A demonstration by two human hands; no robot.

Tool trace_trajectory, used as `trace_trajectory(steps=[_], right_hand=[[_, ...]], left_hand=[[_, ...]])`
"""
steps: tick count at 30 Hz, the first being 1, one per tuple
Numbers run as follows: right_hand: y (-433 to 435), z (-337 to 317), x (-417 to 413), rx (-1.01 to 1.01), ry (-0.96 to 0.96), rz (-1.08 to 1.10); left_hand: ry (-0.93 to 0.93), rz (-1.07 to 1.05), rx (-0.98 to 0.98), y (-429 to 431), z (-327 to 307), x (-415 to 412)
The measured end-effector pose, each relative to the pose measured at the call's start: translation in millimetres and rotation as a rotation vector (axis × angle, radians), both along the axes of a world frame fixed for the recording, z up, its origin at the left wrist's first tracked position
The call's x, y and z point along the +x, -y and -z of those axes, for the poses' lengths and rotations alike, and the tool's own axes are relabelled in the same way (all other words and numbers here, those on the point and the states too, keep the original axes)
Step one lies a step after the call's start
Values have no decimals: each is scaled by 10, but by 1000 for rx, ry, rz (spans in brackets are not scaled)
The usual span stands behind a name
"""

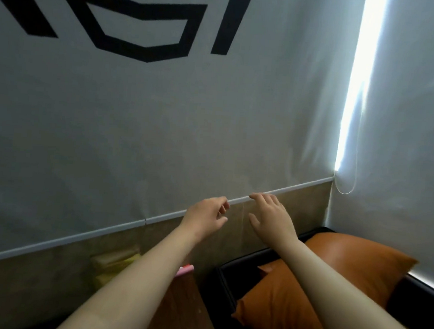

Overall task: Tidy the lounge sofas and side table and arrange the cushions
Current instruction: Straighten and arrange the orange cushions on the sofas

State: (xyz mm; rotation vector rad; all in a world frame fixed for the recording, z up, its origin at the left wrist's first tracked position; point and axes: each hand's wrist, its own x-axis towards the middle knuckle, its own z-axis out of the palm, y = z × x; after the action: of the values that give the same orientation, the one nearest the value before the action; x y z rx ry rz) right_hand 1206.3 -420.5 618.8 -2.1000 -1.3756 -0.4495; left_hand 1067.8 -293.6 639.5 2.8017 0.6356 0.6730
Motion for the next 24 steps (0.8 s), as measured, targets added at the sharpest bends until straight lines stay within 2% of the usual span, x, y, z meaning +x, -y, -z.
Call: trace_trajectory(steps=[15,24], right_hand=[[-509,319,-654,-120,-40,-89],[-1312,792,-1487,-216,-101,-298]], left_hand=[[-71,-55,-11,-448,408,-658],[-154,-345,-152,-821,796,-1817]])
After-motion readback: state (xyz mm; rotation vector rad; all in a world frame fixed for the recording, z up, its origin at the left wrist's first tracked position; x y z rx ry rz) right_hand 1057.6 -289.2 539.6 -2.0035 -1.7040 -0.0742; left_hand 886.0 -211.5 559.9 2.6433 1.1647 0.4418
